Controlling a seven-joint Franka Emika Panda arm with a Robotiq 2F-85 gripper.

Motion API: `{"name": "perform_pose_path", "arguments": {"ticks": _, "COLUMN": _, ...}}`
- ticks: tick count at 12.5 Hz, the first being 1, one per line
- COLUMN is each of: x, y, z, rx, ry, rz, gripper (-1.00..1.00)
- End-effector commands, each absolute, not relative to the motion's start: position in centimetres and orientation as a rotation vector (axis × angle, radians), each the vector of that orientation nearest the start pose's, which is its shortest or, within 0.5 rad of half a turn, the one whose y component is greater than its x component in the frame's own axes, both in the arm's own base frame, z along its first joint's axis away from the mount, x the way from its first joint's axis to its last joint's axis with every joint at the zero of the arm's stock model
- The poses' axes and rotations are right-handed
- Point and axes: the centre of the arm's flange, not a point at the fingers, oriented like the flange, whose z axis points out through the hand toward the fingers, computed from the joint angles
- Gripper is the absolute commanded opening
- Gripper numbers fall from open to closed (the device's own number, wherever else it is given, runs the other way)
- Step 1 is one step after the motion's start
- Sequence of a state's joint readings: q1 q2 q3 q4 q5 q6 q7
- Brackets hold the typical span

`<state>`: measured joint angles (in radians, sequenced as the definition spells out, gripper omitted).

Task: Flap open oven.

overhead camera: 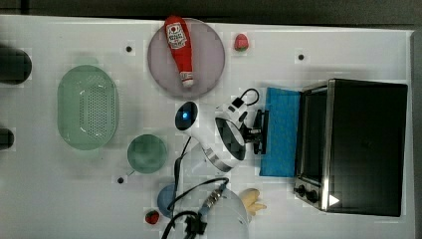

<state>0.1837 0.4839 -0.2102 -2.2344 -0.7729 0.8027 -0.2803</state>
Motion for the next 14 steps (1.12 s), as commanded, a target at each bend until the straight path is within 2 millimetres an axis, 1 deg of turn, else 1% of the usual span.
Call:
{"name": "perform_pose_path", "arguments": {"ticks": 1, "x": 52.0, "y": -3.5, "z": 14.4, "rx": 2.53, "ry": 0.039, "rz": -0.179, "gripper": -0.65}}
{"name": "perform_pose_path", "arguments": {"ticks": 4, "x": 52.3, "y": -2.7, "z": 12.5, "rx": 2.57, "ry": 0.039, "rz": -0.137, "gripper": -0.65}}
{"name": "perform_pose_path", "arguments": {"ticks": 5, "x": 52.7, "y": -2.5, "z": 13.0, "rx": 2.569, "ry": 0.029, "rz": -0.121, "gripper": -0.65}}
{"name": "perform_pose_path", "arguments": {"ticks": 6, "x": 53.8, "y": -1.6, "z": 14.5, "rx": 2.597, "ry": 0.023, "rz": -0.058, "gripper": -0.65}}
{"name": "perform_pose_path", "arguments": {"ticks": 7, "x": 55.2, "y": -0.7, "z": 17.0, "rx": 2.636, "ry": -0.037, "rz": 0.012, "gripper": -0.65}}
{"name": "perform_pose_path", "arguments": {"ticks": 8, "x": 56.3, "y": -0.3, "z": 20.0, "rx": 2.671, "ry": -0.136, "rz": 0.06, "gripper": -0.65}}
{"name": "perform_pose_path", "arguments": {"ticks": 9, "x": 56.9, "y": -0.3, "z": 23.1, "rx": 2.705, "ry": -0.249, "rz": 0.091, "gripper": -0.65}}
{"name": "perform_pose_path", "arguments": {"ticks": 10, "x": 57.3, "y": -0.4, "z": 26.4, "rx": 2.741, "ry": -0.372, "rz": 0.113, "gripper": -0.65}}
{"name": "perform_pose_path", "arguments": {"ticks": 12, "x": 57.4, "y": -1.0, "z": 33.3, "rx": 2.813, "ry": -0.634, "rz": 0.134, "gripper": -0.65}}
{"name": "perform_pose_path", "arguments": {"ticks": 14, "x": 57.0, "y": -2.1, "z": 41.3, "rx": 2.909, "ry": -0.953, "rz": 0.138, "gripper": -0.65}}
